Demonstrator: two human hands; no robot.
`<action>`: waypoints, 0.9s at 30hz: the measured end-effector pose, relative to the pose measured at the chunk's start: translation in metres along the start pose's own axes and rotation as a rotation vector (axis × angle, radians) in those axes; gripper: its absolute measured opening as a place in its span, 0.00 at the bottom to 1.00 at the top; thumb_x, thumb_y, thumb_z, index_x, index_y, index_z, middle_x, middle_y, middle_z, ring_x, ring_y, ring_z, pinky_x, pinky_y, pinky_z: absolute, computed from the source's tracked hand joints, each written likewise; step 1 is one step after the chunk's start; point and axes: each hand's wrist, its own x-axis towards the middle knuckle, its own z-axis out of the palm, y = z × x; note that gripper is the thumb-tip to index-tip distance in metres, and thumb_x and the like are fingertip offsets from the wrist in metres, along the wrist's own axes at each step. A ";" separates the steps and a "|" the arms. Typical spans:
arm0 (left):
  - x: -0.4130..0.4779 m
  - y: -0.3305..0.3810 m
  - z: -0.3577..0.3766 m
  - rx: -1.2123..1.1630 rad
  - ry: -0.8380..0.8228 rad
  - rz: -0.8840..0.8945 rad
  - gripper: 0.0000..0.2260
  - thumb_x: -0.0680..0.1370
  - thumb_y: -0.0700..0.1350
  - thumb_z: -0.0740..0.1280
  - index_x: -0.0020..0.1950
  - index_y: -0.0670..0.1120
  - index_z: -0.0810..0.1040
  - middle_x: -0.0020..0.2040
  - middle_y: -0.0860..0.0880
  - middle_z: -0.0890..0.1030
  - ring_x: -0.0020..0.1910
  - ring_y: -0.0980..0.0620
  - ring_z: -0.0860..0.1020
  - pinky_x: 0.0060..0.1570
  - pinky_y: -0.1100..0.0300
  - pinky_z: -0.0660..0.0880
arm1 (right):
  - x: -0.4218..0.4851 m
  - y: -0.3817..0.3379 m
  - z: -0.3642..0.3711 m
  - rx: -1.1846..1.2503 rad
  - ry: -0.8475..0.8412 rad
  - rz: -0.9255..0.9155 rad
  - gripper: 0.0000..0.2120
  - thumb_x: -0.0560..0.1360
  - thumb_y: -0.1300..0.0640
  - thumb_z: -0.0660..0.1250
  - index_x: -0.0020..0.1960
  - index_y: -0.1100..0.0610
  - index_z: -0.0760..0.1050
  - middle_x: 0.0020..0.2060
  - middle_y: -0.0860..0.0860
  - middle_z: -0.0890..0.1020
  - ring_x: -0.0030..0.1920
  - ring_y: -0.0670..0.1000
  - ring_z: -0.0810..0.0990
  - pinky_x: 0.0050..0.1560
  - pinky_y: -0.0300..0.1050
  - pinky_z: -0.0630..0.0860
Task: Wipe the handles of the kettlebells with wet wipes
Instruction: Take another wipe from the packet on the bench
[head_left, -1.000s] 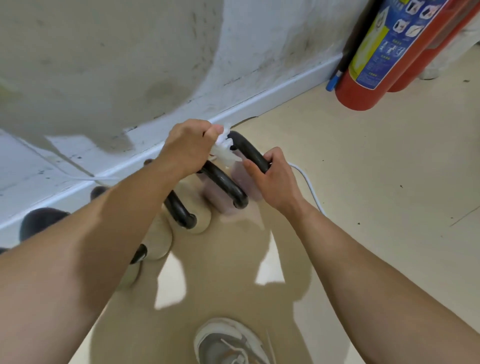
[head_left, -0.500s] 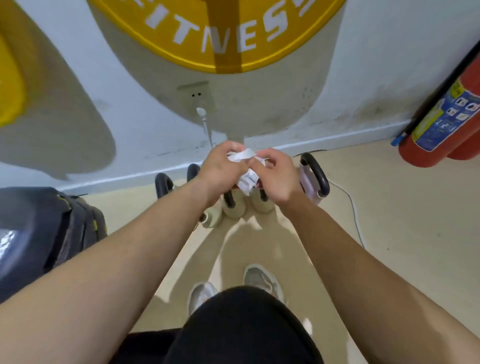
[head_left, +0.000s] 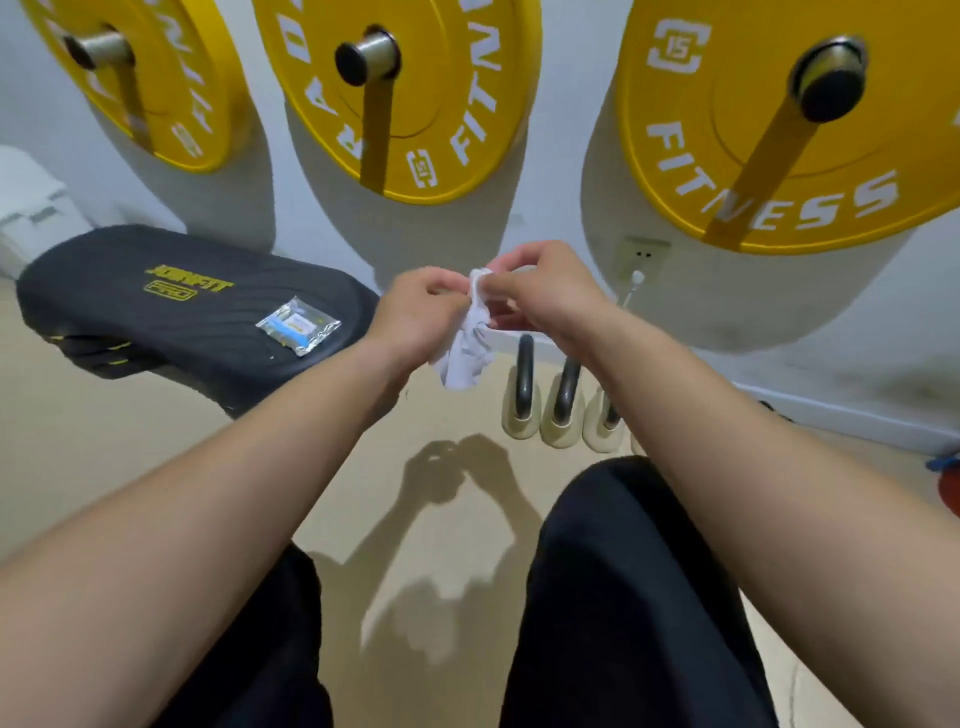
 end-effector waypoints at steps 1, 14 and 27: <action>0.005 -0.007 -0.018 -0.020 0.036 -0.013 0.06 0.76 0.41 0.67 0.49 0.49 0.82 0.38 0.52 0.84 0.34 0.56 0.80 0.29 0.66 0.73 | 0.004 -0.009 0.020 -0.043 -0.023 -0.026 0.05 0.74 0.67 0.70 0.41 0.60 0.78 0.29 0.55 0.80 0.31 0.54 0.80 0.47 0.54 0.86; 0.165 -0.206 -0.254 -0.604 0.513 -0.506 0.14 0.74 0.34 0.59 0.53 0.36 0.82 0.49 0.36 0.84 0.48 0.39 0.84 0.51 0.46 0.82 | 0.190 0.034 0.343 -0.799 -0.506 -0.329 0.15 0.76 0.61 0.66 0.60 0.51 0.84 0.53 0.51 0.87 0.51 0.52 0.82 0.52 0.46 0.79; 0.133 -0.159 -0.463 -0.632 0.516 -0.703 0.18 0.77 0.30 0.57 0.59 0.40 0.82 0.54 0.40 0.82 0.47 0.46 0.80 0.49 0.56 0.81 | 0.218 -0.097 0.522 -0.743 -0.695 -0.164 0.06 0.75 0.62 0.71 0.51 0.59 0.83 0.43 0.48 0.81 0.43 0.49 0.78 0.35 0.25 0.69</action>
